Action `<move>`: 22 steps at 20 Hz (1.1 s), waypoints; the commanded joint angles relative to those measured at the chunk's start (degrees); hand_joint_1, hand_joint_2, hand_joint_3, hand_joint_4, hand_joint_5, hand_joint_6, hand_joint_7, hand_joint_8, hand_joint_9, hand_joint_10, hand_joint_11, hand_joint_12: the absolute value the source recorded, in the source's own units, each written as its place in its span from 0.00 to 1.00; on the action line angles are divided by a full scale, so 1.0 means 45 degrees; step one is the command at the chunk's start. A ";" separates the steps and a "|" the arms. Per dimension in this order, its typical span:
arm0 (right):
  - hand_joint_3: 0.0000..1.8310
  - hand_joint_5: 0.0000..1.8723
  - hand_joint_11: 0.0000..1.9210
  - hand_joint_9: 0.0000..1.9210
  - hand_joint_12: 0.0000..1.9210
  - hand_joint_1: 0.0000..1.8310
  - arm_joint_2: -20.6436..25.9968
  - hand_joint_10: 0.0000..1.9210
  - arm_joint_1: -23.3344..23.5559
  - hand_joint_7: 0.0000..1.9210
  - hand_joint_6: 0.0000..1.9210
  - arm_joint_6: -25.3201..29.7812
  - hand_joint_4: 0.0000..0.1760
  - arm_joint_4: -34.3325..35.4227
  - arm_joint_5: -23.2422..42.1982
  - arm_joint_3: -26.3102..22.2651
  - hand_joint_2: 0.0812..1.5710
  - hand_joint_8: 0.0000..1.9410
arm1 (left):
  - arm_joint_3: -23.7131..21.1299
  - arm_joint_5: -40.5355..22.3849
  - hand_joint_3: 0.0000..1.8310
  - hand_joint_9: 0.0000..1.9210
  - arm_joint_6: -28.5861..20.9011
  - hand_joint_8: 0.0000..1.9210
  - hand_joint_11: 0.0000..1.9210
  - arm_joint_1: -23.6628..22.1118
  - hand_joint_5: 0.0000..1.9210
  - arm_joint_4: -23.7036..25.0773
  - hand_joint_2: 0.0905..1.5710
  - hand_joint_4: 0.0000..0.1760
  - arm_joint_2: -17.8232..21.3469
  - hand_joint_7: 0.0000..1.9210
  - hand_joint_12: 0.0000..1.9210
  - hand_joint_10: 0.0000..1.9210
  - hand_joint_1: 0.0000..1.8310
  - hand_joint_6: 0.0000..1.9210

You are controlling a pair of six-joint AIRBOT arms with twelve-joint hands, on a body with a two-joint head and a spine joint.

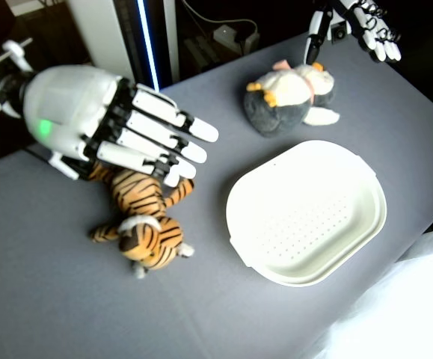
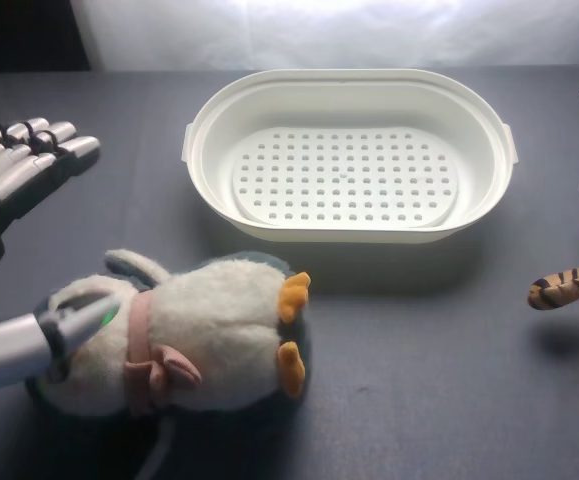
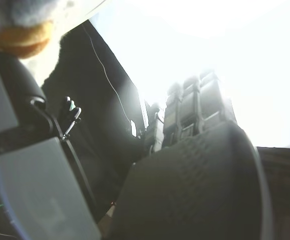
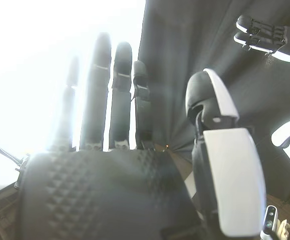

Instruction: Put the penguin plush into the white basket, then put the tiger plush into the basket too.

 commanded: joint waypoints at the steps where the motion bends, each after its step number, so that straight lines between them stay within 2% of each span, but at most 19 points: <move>1: 0.00 0.29 0.05 0.22 0.39 0.40 0.0003 0.00 0.0002 0.25 0.00 0.0085 0.32 0.0199 0.1606 0.0027 0.86 0.00 | 0.0007 -0.1458 0.05 0.00 -0.0062 0.00 0.00 -0.0098 0.07 0.0261 0.68 0.27 -0.0024 0.01 0.00 0.00 0.00 0.00; 2: 0.00 0.29 0.05 0.22 0.39 0.39 0.0003 0.00 0.0001 0.25 0.00 0.0085 0.30 0.0197 0.1603 0.0027 0.87 0.00 | 0.0011 -0.1448 0.04 0.00 -0.0062 0.00 0.00 -0.0093 0.06 0.0260 0.69 0.35 -0.0029 0.00 0.00 0.00 0.00 0.00; 5: 0.00 0.29 0.06 0.23 0.37 0.39 0.0001 0.00 0.0001 0.25 0.00 0.0085 0.30 0.0192 0.1585 0.0032 0.87 0.00 | -0.0012 -0.1086 0.04 0.00 0.0195 0.00 0.00 -0.0088 0.05 0.0261 0.68 0.32 -0.0005 0.00 0.00 0.00 0.00 0.00; 6: 0.00 0.29 0.06 0.23 0.37 0.41 0.0001 0.00 0.0001 0.25 0.00 0.0085 0.28 0.0189 0.1578 0.0032 0.86 0.00 | -0.0039 -0.0912 0.03 0.00 0.0356 0.00 0.00 -0.0088 0.06 0.0263 0.67 0.32 0.0010 0.00 0.00 0.00 0.04 0.00; 7: 0.00 0.29 0.07 0.22 0.34 0.42 0.0001 0.00 0.0001 0.25 0.00 0.0085 0.24 0.0185 0.1546 0.0034 0.86 0.00 | -0.0061 -0.0521 0.00 0.00 0.0547 0.00 0.02 -0.0090 0.04 0.0306 0.58 0.50 0.0038 0.00 0.01 0.00 0.20 0.00; 8: 0.00 0.29 0.08 0.22 0.33 0.42 0.0001 0.00 0.0001 0.25 0.00 0.0085 0.23 0.0183 0.1531 0.0036 0.86 0.00 | -0.0039 -0.0177 0.00 0.00 0.0572 0.00 0.02 -0.0090 0.04 0.0358 0.56 0.53 0.0060 0.00 0.01 0.00 0.23 0.00; 10: 0.00 0.29 0.09 0.23 0.32 0.42 0.0003 0.00 0.0001 0.25 0.00 0.0117 0.29 0.0176 0.1524 0.0050 0.86 0.00 | 0.0022 0.0821 0.00 0.00 0.0720 0.00 0.00 -0.0092 0.00 0.0535 0.43 0.46 0.0156 0.00 0.00 0.00 0.40 0.00; 11: 0.00 0.30 0.08 0.23 0.32 0.42 0.0003 0.00 0.0001 0.25 0.00 0.0160 0.21 0.0175 0.1527 0.0078 0.86 0.00 | 0.0016 0.1332 0.00 0.00 0.0955 0.00 0.00 -0.0116 0.00 0.0673 0.41 0.63 0.0193 0.00 0.00 0.00 0.43 0.00; 12: 0.00 0.30 0.08 0.23 0.32 0.44 0.0003 0.00 0.0002 0.25 0.00 0.0160 0.17 0.0175 0.1527 0.0081 0.86 0.00 | 0.0013 0.1752 0.00 0.00 0.1169 0.00 0.00 -0.0176 0.00 0.0790 0.40 0.77 0.0210 0.00 0.00 0.00 0.42 0.00; 13: 0.00 0.30 0.08 0.22 0.29 0.44 0.0003 0.00 0.0002 0.25 0.00 0.0160 0.15 0.0171 0.1524 0.0087 0.86 0.00 | 0.0012 0.2487 0.00 0.00 0.1648 0.00 0.00 -0.0339 0.00 0.0949 0.38 0.95 0.0218 0.00 0.00 0.00 0.38 0.00; 14: 0.00 0.30 0.10 0.22 0.25 0.44 0.0003 0.00 0.0002 0.26 0.00 0.0160 0.13 0.0169 0.1519 0.0088 0.86 0.00 | 0.0012 0.2689 0.00 0.00 0.1789 0.00 0.00 -0.0414 0.00 0.0983 0.36 0.99 0.0218 0.00 0.00 0.00 0.37 0.00; 15: 0.00 0.30 0.12 0.22 0.20 0.44 0.0003 0.00 0.0002 0.25 0.00 0.0160 0.12 0.0156 0.1492 0.0088 0.86 0.00 | 0.0013 0.3298 0.00 0.00 0.2226 0.00 0.00 -0.0710 0.00 0.1076 0.34 1.00 0.0216 0.00 0.00 0.00 0.38 0.00; 17: 0.00 0.30 0.13 0.22 0.19 0.43 0.0003 0.00 0.0002 0.26 0.00 0.0160 0.09 0.0155 0.1491 0.0089 0.86 0.00 | 0.0018 0.4435 0.00 0.00 0.3145 0.00 0.00 -0.1268 0.00 0.1133 0.34 1.00 0.0177 0.00 0.00 0.00 0.37 0.00; 18: 0.00 0.30 0.13 0.22 0.19 0.43 0.0003 0.00 0.0002 0.26 0.00 0.0160 0.13 0.0155 0.1491 0.0089 0.86 0.00 | 0.0027 0.4855 0.00 0.00 0.3544 0.00 0.00 -0.1516 0.00 0.1133 0.35 1.00 0.0127 0.00 0.00 0.00 0.38 0.00; 20: 0.00 0.30 0.14 0.23 0.18 0.44 0.0003 0.00 -0.0003 0.26 0.00 0.0160 0.10 0.0152 0.1491 0.0087 0.86 0.00 | 0.0127 0.5505 0.00 0.00 0.4248 0.00 0.00 -0.1985 0.00 0.1002 0.37 1.00 -0.0055 0.00 0.00 0.00 0.37 0.00; 22: 0.00 0.30 0.13 0.22 0.18 0.44 0.0003 0.00 -0.0023 0.26 0.00 0.0162 0.15 0.0151 0.1490 0.0087 0.86 0.00 | 0.0198 0.5844 0.00 0.00 0.4722 0.00 0.00 -0.2143 0.00 0.0769 0.39 1.00 -0.0133 0.00 0.00 0.00 0.37 0.00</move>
